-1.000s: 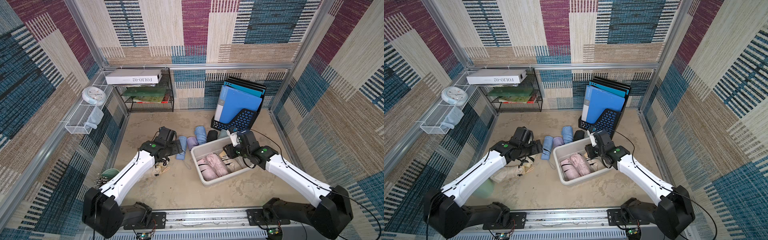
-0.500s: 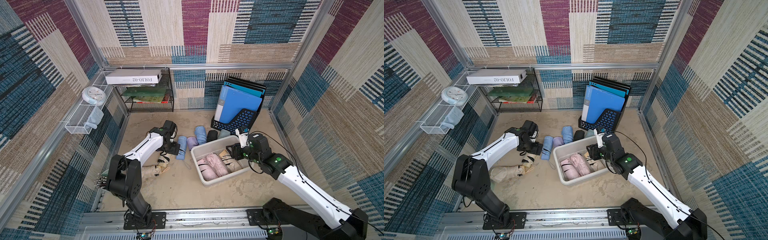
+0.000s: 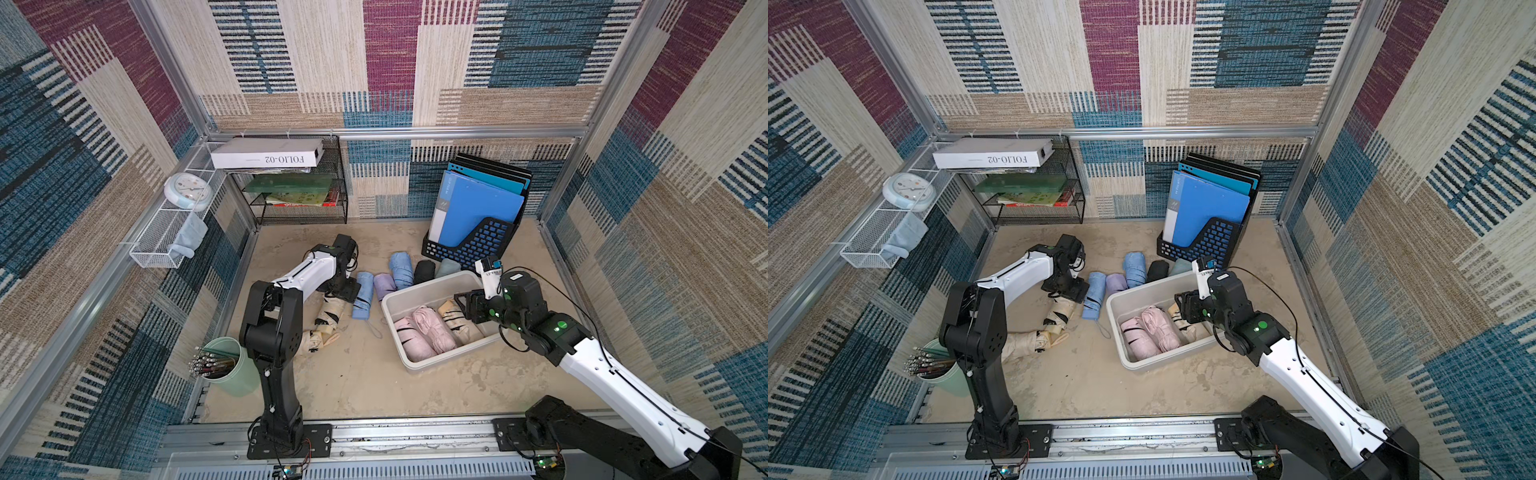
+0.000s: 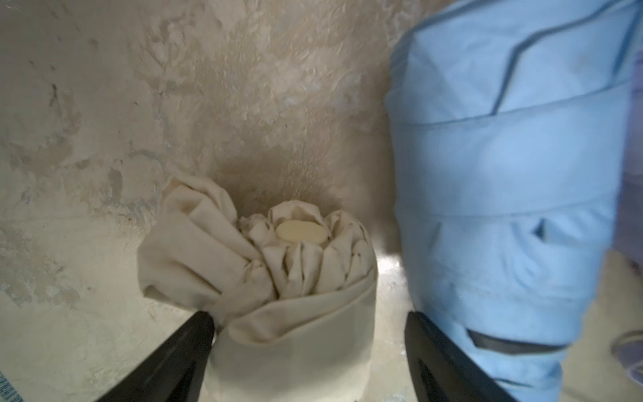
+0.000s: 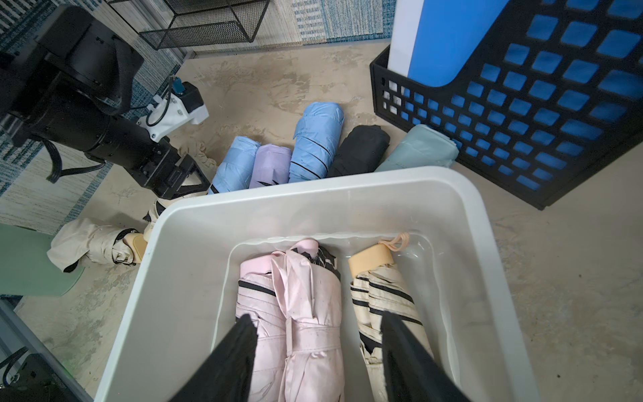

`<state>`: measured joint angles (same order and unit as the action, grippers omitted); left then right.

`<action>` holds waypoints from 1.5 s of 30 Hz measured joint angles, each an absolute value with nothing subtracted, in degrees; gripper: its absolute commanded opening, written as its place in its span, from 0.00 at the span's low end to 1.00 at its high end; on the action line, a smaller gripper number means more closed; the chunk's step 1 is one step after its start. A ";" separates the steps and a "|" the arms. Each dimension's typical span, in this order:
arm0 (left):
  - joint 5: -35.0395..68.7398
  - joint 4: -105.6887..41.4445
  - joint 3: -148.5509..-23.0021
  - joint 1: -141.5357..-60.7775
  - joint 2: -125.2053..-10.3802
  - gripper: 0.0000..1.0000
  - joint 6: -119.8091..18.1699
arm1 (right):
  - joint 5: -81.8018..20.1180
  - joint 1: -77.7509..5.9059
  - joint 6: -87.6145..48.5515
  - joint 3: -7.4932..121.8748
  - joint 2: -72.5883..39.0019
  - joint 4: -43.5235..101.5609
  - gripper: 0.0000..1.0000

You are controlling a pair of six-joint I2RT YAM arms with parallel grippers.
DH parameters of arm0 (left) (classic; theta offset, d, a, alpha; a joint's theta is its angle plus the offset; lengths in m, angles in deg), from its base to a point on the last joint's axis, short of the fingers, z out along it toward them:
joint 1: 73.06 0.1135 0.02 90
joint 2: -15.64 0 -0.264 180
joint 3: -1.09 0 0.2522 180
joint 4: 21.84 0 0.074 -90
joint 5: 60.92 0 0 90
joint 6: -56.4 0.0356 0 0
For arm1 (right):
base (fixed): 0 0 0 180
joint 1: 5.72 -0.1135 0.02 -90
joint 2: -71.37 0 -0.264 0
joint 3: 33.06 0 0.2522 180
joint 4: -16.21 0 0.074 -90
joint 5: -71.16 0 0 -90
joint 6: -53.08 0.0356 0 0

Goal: Put the umbrella into the storage box
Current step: Place the umbrella in the storage box, then pick up the umbrella from the center of the board.

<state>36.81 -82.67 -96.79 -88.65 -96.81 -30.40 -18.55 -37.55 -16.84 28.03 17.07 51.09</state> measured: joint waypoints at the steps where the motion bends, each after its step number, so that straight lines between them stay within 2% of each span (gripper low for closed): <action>1: 36.81 -82.65 -96.90 -88.63 -97.24 0.90 -30.35 | -18.44 -37.55 -16.82 28.03 17.07 51.09 0.61; 8: 37.77 -82.72 -97.73 -88.13 -101.11 0.86 -30.18 | -18.39 -37.55 -16.73 28.62 16.91 51.07 0.61; 19: 36.89 -82.96 -98.56 -87.87 -102.25 0.51 -30.46 | -17.56 -37.55 -16.71 29.23 18.03 51.05 0.61; 25: 37.24 -82.74 -98.08 -87.78 -99.84 0.38 -31.80 | -17.59 -37.55 -16.69 29.80 18.47 51.12 0.61; 35: 36.02 -80.18 -96.70 -87.76 -84.46 0.34 -38.22 | -18.07 -37.55 -16.47 31.62 19.41 51.51 0.61; 45: 23.12 -67.74 -85.64 -87.84 -61.60 0.35 -55.80 | -26.83 -37.62 -14.76 36.45 15.52 50.02 0.63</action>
